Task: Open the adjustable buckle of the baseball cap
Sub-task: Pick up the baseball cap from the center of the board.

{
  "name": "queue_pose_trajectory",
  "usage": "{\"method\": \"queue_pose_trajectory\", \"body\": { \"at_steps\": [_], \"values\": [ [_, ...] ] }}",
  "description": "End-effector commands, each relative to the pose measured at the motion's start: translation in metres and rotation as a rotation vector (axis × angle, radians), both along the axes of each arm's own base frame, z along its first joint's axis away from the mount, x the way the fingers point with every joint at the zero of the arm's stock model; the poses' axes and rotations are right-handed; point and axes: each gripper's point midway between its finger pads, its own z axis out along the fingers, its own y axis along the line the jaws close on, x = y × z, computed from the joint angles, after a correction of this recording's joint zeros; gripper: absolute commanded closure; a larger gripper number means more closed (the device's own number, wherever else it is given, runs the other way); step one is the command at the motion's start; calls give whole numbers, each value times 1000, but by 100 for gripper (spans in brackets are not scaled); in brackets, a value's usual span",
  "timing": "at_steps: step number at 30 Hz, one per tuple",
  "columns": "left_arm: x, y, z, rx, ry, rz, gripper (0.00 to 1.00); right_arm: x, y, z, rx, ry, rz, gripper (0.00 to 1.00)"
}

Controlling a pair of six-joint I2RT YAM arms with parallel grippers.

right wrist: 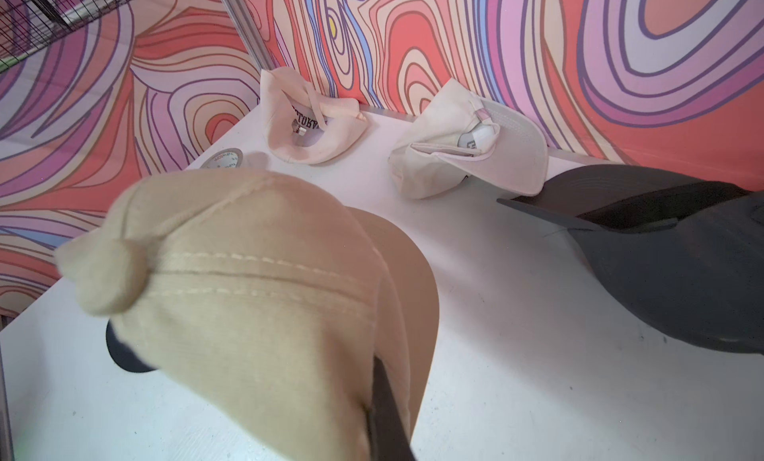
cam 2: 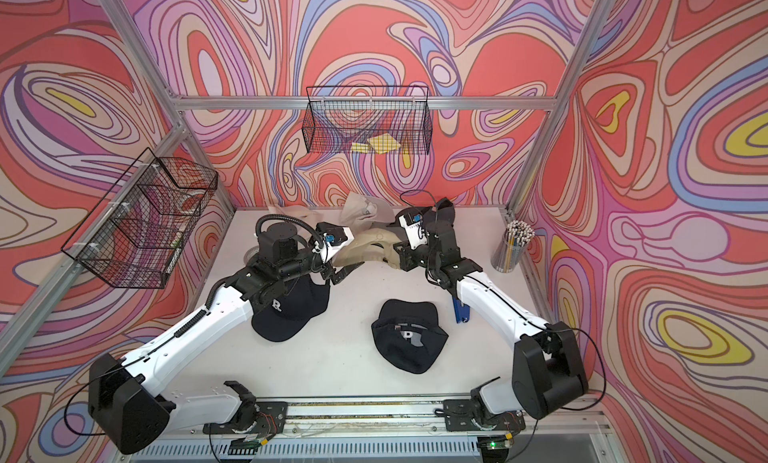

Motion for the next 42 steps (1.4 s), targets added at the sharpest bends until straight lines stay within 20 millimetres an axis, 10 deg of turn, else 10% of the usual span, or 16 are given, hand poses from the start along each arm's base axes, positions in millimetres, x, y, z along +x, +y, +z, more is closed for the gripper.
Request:
{"method": "queue_pose_trajectory", "body": {
  "at_steps": [1,18,28,33,42],
  "values": [
    [7,-12,5,101,-117,-18,1,-7,1,14,6,-32,23,100],
    [47,-41,-13,264,-145,54,8,-50,24,37,61,-105,207,100],
    [57,-41,-19,278,-92,104,95,-42,20,41,78,-124,147,99],
    [79,-29,-17,225,3,283,100,-38,15,44,99,-85,89,36],
    [95,15,16,-75,179,558,100,-37,-11,38,143,-50,25,17]
  ]
}}
